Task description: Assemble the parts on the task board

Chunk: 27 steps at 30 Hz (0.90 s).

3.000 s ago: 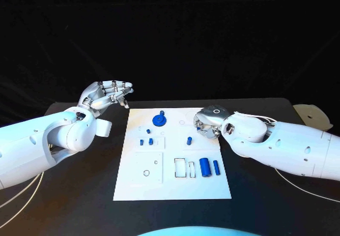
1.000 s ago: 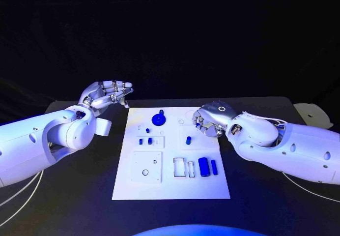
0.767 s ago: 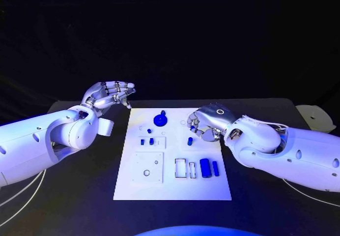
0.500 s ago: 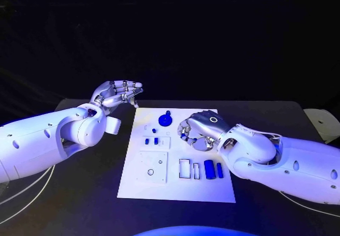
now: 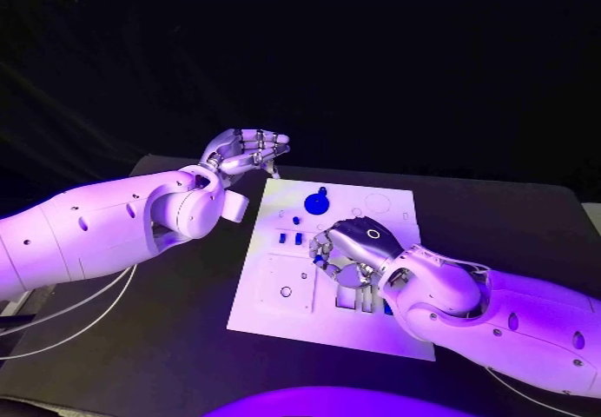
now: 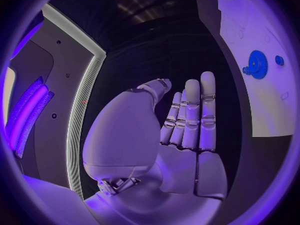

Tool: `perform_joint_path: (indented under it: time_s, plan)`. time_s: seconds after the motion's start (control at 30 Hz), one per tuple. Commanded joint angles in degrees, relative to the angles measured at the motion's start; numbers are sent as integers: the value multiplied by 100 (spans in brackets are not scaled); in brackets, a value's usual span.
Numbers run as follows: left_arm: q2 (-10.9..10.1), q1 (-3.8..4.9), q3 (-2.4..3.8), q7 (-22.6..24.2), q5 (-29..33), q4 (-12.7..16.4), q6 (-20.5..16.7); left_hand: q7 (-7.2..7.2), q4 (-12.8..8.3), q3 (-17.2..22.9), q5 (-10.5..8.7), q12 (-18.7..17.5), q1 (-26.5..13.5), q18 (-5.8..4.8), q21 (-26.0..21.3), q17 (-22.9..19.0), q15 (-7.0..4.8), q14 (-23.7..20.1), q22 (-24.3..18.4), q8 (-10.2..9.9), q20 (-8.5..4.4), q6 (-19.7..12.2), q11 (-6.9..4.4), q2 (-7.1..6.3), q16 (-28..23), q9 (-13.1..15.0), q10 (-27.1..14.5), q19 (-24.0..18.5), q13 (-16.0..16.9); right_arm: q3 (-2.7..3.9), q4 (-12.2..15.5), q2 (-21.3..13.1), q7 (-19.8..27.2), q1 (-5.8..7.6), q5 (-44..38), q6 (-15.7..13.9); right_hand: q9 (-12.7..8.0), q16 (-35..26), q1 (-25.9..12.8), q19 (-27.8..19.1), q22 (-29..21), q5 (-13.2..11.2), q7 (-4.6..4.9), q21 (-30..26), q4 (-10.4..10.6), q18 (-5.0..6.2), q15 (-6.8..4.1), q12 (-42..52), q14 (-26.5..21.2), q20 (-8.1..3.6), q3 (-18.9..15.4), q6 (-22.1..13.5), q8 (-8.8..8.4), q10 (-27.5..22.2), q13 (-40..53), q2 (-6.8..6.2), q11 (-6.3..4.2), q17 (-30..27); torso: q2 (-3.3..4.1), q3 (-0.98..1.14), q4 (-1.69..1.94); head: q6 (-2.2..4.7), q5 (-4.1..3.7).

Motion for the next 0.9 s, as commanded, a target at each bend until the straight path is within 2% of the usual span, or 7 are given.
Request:
perform_joint_path:
  time_s: [0.03, 0.2, 0.43, 0.9]
  plan:
    - [35, 5, 4, 22, 26, 10, 100, 120, -38, 11, -4, 20, 9, 31, -32, -6, -12, -32, -9, 20, 4, -39, -12, -25, -36, -7, -42, -44, 7, -4, -88, 96, 129, -75, -9, -18, 11, 11, 0, 210, 949, 24, 7, 25, -14, -59, -34, -35, 326, -44, -20, 11, 37, -2, 3, 67, -20, 146, 5, 6, -9, -39, 96]
    - [62, 6, 4, 16, 26, 10, 110, 120, -38, 11, -4, 20, 9, 31, -32, -6, -12, -32, -9, 20, 4, -39, -12, -25, -36, -7, -42, -44, 7, -12, -228, 226, 139, -167, -17, -4, 12, 12, -2, 209, 948, 30, 8, 22, -17, -58, -33, -38, 327, -44, -18, 8, 37, -2, 2, 68, -20, 149, 4, 6, -12, -87, 163]
    - [73, 6, 4, 8, 24, 1, 118, 121, -39, 11, -5, 28, 5, 31, -33, -8, -11, -34, -9, 24, 6, -41, -11, -24, -34, -6, -47, -46, 8, -18, -307, 302, 145, -213, -27, 30, 12, 12, -2, 209, 948, 30, 8, 22, -17, -58, -33, -38, 327, -44, -18, 8, 37, -2, 2, 68, -20, 149, -1, 6, -9, -126, 187]
    - [81, 6, 4, -10, 21, -3, 135, 121, -39, 11, -5, 28, 5, 31, -33, -8, -11, -34, -9, 24, 6, -41, -11, -24, -34, -6, -47, -46, 8, -32, -374, 366, 151, -235, -36, 134, 15, 16, -10, 210, 948, 40, 12, 22, -18, -59, -32, -46, 329, -45, -19, 0, 35, -2, 2, 69, -17, 159, 1, 10, -13, -158, 221]
